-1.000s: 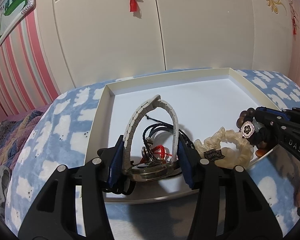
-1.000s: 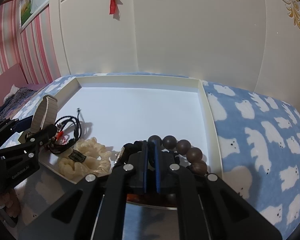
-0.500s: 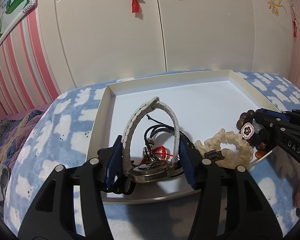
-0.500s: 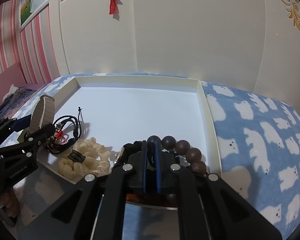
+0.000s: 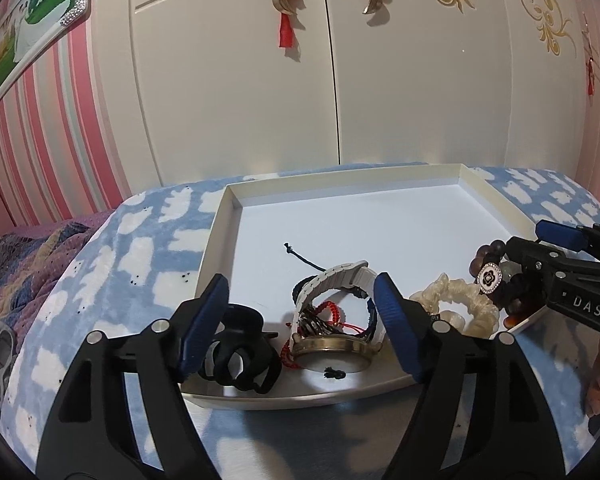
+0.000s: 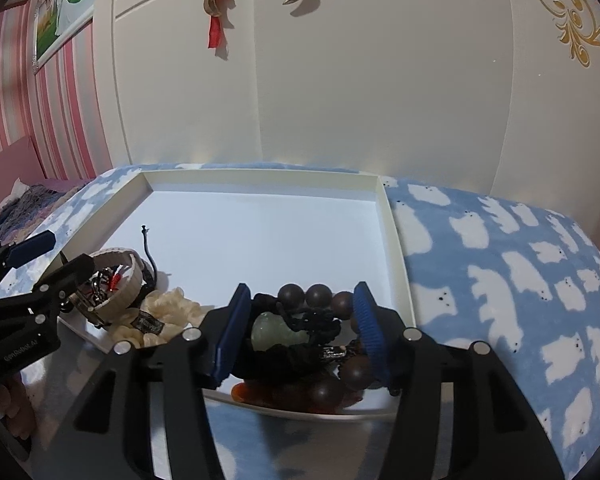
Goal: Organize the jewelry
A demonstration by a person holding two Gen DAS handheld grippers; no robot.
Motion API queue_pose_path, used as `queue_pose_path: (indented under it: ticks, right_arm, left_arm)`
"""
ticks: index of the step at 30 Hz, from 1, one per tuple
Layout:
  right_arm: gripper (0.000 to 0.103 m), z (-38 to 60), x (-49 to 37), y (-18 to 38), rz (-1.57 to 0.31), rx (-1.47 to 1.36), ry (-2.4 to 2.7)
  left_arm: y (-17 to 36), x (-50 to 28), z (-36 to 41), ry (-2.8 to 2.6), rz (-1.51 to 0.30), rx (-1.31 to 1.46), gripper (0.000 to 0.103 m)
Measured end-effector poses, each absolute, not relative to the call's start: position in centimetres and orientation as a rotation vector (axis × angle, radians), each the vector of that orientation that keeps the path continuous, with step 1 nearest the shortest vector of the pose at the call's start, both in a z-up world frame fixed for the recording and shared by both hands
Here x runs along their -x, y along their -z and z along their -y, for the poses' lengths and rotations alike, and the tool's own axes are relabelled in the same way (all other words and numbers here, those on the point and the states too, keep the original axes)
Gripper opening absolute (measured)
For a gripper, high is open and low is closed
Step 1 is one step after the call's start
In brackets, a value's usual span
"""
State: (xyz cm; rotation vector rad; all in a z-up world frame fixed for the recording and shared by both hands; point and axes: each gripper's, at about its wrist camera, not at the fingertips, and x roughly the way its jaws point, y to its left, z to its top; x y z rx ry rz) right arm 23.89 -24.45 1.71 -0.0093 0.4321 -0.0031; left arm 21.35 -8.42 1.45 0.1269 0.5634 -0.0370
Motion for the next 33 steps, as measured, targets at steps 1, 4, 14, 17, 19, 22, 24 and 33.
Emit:
queue_pose_path:
  ticks: [1,4,14,17,19,22,24,33]
  right_arm:
    - [0.056,24.6,-23.8,-1.7,-0.43,0.006,0.006]
    - [0.058,25.0,-23.5,-1.9,-0.427,0.0,0.011]
    - [0.068,27.2,-21.8,-3.3,-0.388,-0.056,0.033]
    - [0.07,27.0,-20.9,-3.7,-0.388,-0.055,0.028]
    - [0.072,26.2,-20.2,-4.1,-0.374,-0.021,0.021]
    - [0.079,25.0,-18.8,-4.7,-0.359,-0.011,0.003]
    - [0.081,24.2,-17.5,-4.7,-0.37,-0.023,-0.026]
    - [0.091,22.7,-9.9,-1.8,-0.332,0.013,0.009]
  left_arm:
    - [-1.5,-21.2,8.3,0.036,-0.56,-0.123,0.077]
    - [-1.7,-21.0,7.9,0.032,-0.549,-0.111,0.081]
    - [-2.5,-19.7,7.1,0.005,-0.487,-0.087,0.09]
    - [-3.6,-17.9,6.7,0.043,-0.428,-0.052,0.09]
    - [-4.6,-16.4,6.0,0.068,-0.408,-0.009,0.091]
    - [-6.2,-13.8,4.8,0.032,-0.373,-0.019,0.1]
    - [-6.9,-12.1,3.7,0.013,-0.35,-0.021,0.1]
    - [-5.5,-5.8,2.7,-0.011,-0.347,-0.041,0.1]
